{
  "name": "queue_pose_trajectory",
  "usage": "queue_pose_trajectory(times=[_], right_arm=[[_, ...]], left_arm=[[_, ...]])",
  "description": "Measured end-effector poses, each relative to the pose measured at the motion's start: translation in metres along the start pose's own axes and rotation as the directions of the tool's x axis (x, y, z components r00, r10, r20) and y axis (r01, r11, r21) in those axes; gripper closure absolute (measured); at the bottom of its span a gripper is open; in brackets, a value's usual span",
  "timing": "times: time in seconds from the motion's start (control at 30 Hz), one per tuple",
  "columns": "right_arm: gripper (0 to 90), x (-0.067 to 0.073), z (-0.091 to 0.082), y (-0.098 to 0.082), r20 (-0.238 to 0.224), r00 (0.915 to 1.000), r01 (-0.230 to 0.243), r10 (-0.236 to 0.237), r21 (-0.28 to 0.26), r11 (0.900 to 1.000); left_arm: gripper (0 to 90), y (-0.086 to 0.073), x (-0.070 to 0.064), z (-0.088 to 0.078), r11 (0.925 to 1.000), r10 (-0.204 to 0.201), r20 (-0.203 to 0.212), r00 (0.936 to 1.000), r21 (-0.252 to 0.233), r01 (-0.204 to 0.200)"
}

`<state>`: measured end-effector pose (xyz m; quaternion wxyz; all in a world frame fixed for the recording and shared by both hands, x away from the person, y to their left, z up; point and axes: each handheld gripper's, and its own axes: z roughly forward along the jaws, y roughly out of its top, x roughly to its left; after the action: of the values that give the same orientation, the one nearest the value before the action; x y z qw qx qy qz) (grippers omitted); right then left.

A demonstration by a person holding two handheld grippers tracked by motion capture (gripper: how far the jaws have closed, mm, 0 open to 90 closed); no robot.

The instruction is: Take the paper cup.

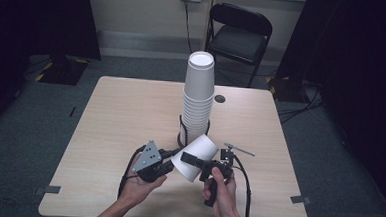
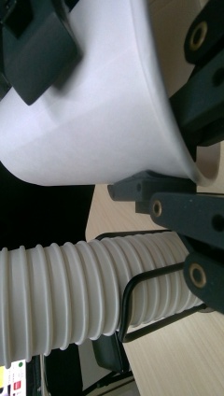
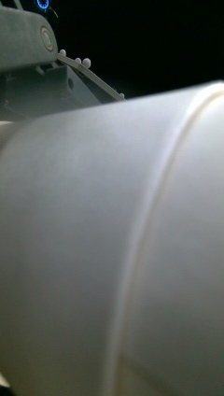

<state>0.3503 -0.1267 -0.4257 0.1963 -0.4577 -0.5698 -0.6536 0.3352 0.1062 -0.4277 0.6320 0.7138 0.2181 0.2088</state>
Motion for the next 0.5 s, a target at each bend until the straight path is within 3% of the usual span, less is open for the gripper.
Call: queue_pose_trajectory(times=[0.27,0.5], right_arm=[[12.1,-0.001,-0.004,0.003,0.010,0.9992,0.040,-0.040,-0.029,0.999],[13.8,-0.005,-0.011,0.010,0.023,0.9992,0.034,-0.032,-0.071,0.997]], left_arm=[[85.8,0.000,0.000,0.000,0.9996,-0.022,0.009,0.9997,0.020,0.022],[85.8,-0.002,-0.003,0.001,0.9972,-0.061,0.013,0.9981,0.045,0.060]])
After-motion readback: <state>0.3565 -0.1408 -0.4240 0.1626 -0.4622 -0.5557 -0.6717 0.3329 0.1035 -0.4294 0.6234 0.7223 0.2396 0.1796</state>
